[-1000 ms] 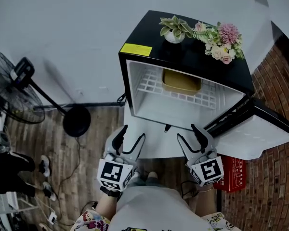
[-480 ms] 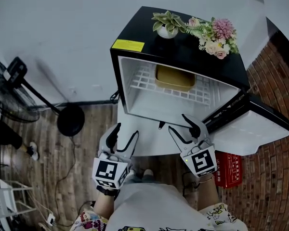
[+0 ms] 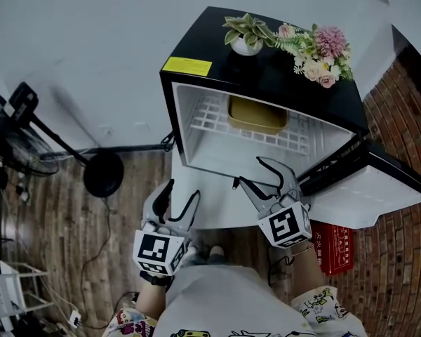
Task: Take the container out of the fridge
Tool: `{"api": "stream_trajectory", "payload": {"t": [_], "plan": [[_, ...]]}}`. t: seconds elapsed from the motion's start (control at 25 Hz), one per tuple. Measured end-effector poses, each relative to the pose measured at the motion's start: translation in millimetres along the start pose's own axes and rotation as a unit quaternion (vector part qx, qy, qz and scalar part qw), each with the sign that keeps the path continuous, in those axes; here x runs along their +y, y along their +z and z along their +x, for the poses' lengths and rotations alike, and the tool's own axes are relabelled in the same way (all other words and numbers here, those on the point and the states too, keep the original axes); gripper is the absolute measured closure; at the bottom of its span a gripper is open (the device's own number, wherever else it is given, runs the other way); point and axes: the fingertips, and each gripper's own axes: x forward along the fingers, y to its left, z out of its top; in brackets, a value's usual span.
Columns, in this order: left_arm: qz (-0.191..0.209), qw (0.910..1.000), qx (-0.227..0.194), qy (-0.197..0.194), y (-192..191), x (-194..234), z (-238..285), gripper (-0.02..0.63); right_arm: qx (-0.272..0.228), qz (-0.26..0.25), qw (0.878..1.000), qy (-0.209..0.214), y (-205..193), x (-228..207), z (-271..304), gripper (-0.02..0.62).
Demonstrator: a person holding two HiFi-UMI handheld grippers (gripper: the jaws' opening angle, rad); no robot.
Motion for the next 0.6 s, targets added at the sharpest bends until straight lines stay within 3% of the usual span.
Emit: {"api": "stream_trajectory", "payload": {"t": [0.6], "plan": [[-0.014, 0.9999, -0.003, -0.005, -4.9, 3.1, 7.0, 0.354, 0.060, -0.118, 0.991, -0.010, -3.5, -27.3, 39.4, 0.341]]}}
